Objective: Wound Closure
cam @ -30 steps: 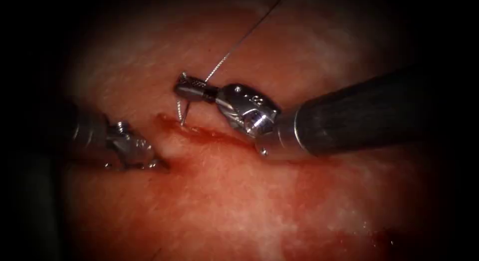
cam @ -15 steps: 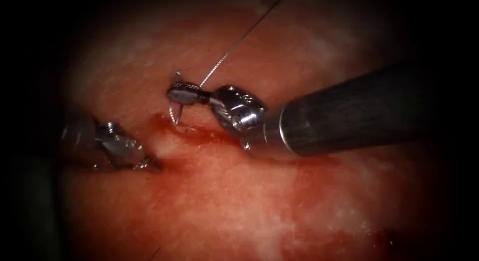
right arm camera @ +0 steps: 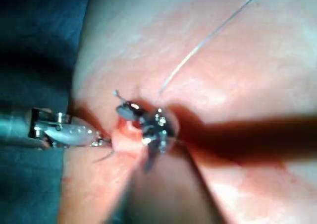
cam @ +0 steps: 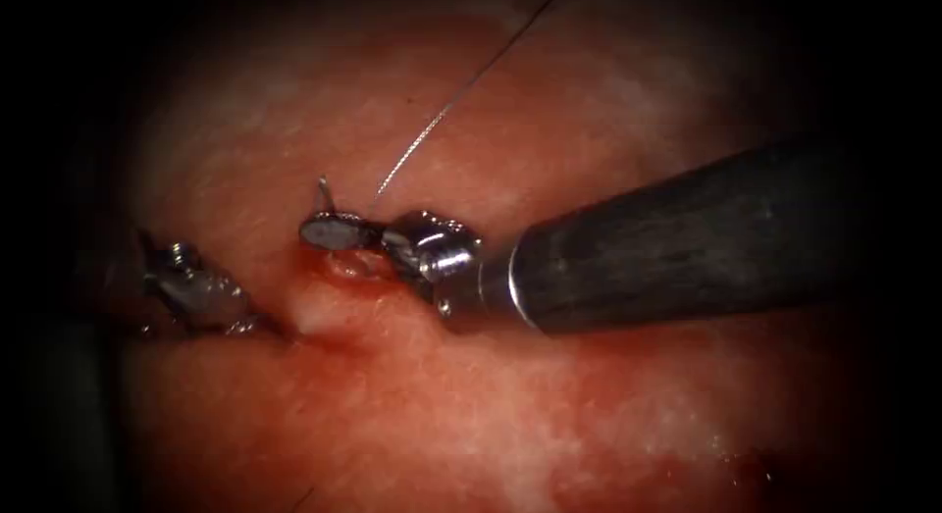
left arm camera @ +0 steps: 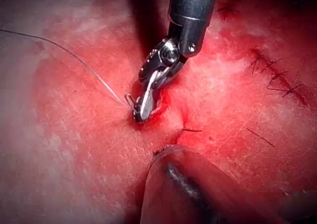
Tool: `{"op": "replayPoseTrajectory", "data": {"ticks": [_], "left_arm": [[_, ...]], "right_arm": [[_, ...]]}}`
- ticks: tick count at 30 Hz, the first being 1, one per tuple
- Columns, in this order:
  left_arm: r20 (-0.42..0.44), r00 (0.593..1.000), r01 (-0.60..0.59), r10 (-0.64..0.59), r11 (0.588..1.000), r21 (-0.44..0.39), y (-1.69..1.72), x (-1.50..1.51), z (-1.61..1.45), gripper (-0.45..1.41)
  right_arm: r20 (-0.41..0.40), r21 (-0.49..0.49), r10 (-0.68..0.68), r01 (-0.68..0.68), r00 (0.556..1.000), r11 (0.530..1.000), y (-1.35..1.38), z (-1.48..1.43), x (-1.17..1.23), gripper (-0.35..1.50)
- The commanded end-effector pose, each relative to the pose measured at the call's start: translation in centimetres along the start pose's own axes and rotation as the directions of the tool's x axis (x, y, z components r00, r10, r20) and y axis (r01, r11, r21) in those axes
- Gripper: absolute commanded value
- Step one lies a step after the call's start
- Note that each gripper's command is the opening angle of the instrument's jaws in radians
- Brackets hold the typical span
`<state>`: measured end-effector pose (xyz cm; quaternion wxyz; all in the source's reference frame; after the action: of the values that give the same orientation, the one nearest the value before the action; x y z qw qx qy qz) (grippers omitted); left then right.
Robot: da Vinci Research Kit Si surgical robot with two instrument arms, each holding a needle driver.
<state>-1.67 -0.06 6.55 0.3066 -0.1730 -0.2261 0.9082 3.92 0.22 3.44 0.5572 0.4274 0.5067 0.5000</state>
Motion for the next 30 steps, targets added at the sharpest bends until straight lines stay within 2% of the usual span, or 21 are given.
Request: {"op": "replayPoseTrajectory", "data": {"ticks": [1, 5, 7, 8, 9, 11, 12, 13, 15, 16, 17, 19, 20, 24, 30], "left_arm": [[-0.001, 1.0, 0.003, -0.003, 1.0, -0.006, 0.08, -0.04, 0.07, -0.45], [-0.008, 1.0, 0.006, -0.006, 1.0, -0.009, 0.08, -0.02, 0.04, -0.45], [-0.01, 1.0, 0.008, -0.008, 1.0, -0.011, 0.09, -0.01, 0.03, -0.45], [-0.021, 1.0, 0.011, -0.012, 1.0, -0.016, 0.09, 0.01, 0.01, -0.45], [-0.043, 0.999, -0.006, 0.005, 1.0, -0.014, 0.08, 0.04, -0.01, -0.45], [-0.084, 0.996, -0.039, 0.038, 0.999, -0.009, 0.05, 0.08, -0.07, -0.45], [-0.126, 0.989, -0.081, 0.081, 0.997, -0.002, 0.04, 0.13, -0.13, -0.45], [-0.144, 0.985, -0.091, 0.09, 0.996, 0.0, 0.03, 0.14, -0.15, -0.45], [-0.217, 0.954, -0.204, 0.206, 0.978, 0.035, 0.07, 0.16, -0.21, -0.25], [-0.275, 0.909, -0.302, 0.313, 0.95, 0.084, 0.11, 0.16, -0.23, -0.06], [-0.304, 0.883, -0.343, 0.358, 0.934, 0.104, 0.12, 0.16, -0.24, -0.03], [-0.458, 0.772, -0.432, 0.44, 0.893, 0.13, 0.15, 0.15, -0.24, 0.12], [-0.458, 0.772, -0.432, 0.44, 0.893, 0.13, 0.15, 0.15, -0.24, 0.12], [-0.538, 0.701, -0.481, 0.468, 0.867, 0.127, 0.13, 0.16, -0.22, 0.24], [-0.591, 0.65, -0.532, 0.477, 0.841, 0.094, 0.15, 0.14, -0.12, 0.29]], "right_arm": [[0.026, -0.005, 0.013, -0.013, 1.0, 1.0, -0.07, 0.08, -0.23, -0.35], [0.036, 0.001, 0.04, -0.04, 0.999, 0.999, -0.14, 0.11, -0.33, -0.35], [0.012, -0.014, 0.044, -0.044, 0.999, 0.999, -0.16, 0.1, -0.29, -0.35], [-0.014, -0.034, 0.047, -0.047, 0.999, 0.998, -0.14, 0.06, -0.23, -0.08], [-0.036, -0.049, 0.003, -0.004, 0.999, 0.999, -0.11, 0.0, -0.15, 0.36], [-0.049, -0.056, -0.036, 0.033, 0.998, 0.998, -0.06, -0.1, -0.06, 0.59], [-0.051, -0.065, -0.099, 0.096, 0.994, 0.993, 0.01, -0.23, 0.02, 0.73], [-0.05, -0.07, -0.128, 0.124, 0.991, 0.99, 0.04, -0.29, 0.06, 0.79], [-0.058, -0.107, -0.213, 0.206, 0.975, 0.973, 0.14, -0.52, 0.19, 0.93], [-0.06, -0.13, -0.258, 0.248, 0.964, 0.96, 0.19, -0.65, 0.26, 1.0], [-0.059, -0.137, -0.279, 0.269, 0.958, 0.953, 0.22, -0.7, 0.3, 1.03], [-0.049, -0.159, -0.376, 0.364, 0.925, 0.918, 0.31, -0.92, 0.43, 1.06], [-0.049, -0.159, -0.376, 0.364, 0.925, 0.918, 0.31, -0.92, 0.43, 1.06], [-0.022, -0.172, -0.459, 0.448, 0.888, 0.877, 0.34, -1.01, 0.48, 1.1], [-0.005, -0.178, -0.504, 0.495, 0.864, 0.85, 0.34, -0.99, 0.48, 1.1]]}}
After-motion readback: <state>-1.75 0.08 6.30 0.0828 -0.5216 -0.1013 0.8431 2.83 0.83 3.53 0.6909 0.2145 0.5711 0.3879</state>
